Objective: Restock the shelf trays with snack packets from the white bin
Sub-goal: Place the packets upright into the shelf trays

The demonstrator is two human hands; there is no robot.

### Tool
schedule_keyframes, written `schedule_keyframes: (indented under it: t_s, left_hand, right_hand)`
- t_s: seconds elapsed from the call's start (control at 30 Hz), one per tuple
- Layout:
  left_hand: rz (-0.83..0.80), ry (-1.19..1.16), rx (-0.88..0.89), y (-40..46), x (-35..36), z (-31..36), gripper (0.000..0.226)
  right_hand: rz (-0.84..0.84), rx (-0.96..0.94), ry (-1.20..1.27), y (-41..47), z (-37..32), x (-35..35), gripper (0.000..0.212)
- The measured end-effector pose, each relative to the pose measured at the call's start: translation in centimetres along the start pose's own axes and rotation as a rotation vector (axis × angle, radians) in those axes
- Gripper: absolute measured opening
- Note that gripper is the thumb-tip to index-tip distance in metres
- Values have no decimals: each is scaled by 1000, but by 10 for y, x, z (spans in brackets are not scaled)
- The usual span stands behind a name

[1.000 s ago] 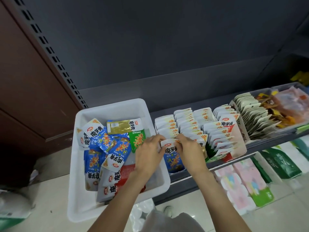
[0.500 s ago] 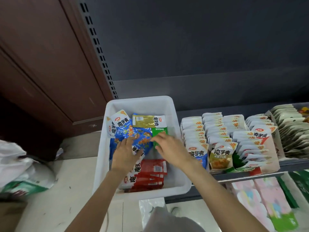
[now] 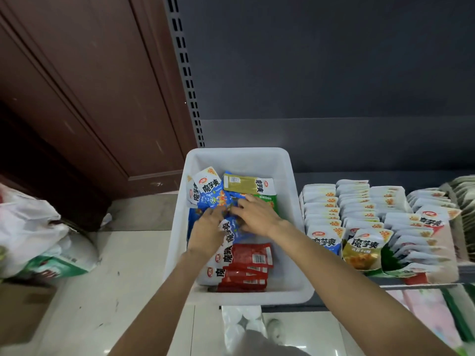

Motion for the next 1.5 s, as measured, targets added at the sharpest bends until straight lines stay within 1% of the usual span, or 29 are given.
schedule_keyframes:
  t_s: [0.07, 0.13, 0.17, 0.2, 0.23, 0.27, 0.33, 0.37, 0.4, 0.47, 0.53, 0.6, 0.67, 0.7, 0.77, 0.83, 0.97, 1.07, 1.2, 1.3, 1.43, 1.5]
  left_hand:
    - [125, -328, 31, -10, -23, -1, 39]
    - [246, -587, 55, -19, -44, -2, 31]
    - [290, -682, 45, -23, -53, -1, 29]
    - [315, -763, 26, -25, -61, 1, 29]
    - [306, -848, 5, -27, -67, 5, 30]
    - [255, -942, -1, -28, -69, 11, 32]
    - [70, -1044, 19, -29, -67, 32, 33]
    - [-15, -1034, 44, -30, -64, 45, 30]
    - [-70, -997, 86, -31, -60, 58, 25]
    - [-91, -902, 189, -34, -57, 85, 15]
    - [-67, -793, 281, -35, -53, 111, 14]
    - [-55, -687, 375, -37, -48, 140, 20]
    - [-66, -646, 449, -39, -40, 167, 20]
    - [-71, -633, 486, -40, -36, 179, 19]
    - [-75, -599, 544, -41, -25, 198, 15]
    - [-88, -553, 558, -40, -13, 206, 11]
    - [-143, -428, 519, -32, 14, 198, 14]
    - [-125, -278, 507, -28, 26, 188, 12]
    - [-26, -188, 480, -25, 25, 179, 15]
    - [40, -110, 469, -27, 22, 177, 14]
    - [70, 16, 465, -27, 27, 180, 14]
    - [62, 57, 449, -23, 31, 182, 15]
  right_hand:
    - [64, 34, 185, -12, 3, -13, 37]
    - [177, 59, 368, -28, 2, -24, 25]
    - [228, 86, 487, -36, 4, -26, 22]
    - [262, 117, 647, -46, 6, -26, 26]
    - [290, 150, 836, -56, 8, -26, 32]
    - [319, 176, 1035, -67, 8, -28, 34]
    - [331, 210, 1367, -93, 7, -32, 24]
    - [322, 235, 1464, -106, 6, -35, 20]
    - [321, 259, 1510, -118, 8, -38, 16]
    - [393, 288, 1484, -145, 16, -45, 7]
    - [558, 321, 1451, -172, 29, -56, 3]
    - [750, 365, 1484, -201, 44, -65, 7]
    - [913, 399, 1462, -230, 56, -73, 10]
    - [958, 418, 1430, -241, 61, -74, 11]
    - [995, 455, 1393, -258, 69, -71, 11]
    - [1005, 491, 1385, -266, 75, -61, 10]
    - [955, 573, 1414, -261, 82, -26, 11]
    - [904, 600, 1384, -248, 84, -4, 12]
    - [767, 616, 1228, -232, 80, 15, 19]
    - [651, 615, 1082, -224, 76, 23, 20]
    - [602, 630, 909, -221, 77, 26, 16]
    - [583, 656, 838, -219, 79, 27, 19]
Point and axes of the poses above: each hand's wrist, its own y-axis towards the middle knuckle, its own x-axis out of the palm, z = x × y, the point moved 6 cm from there along y, towards the middle knuckle, and after that the axes turned 6 degrees about -z, right-handed, at the moved point
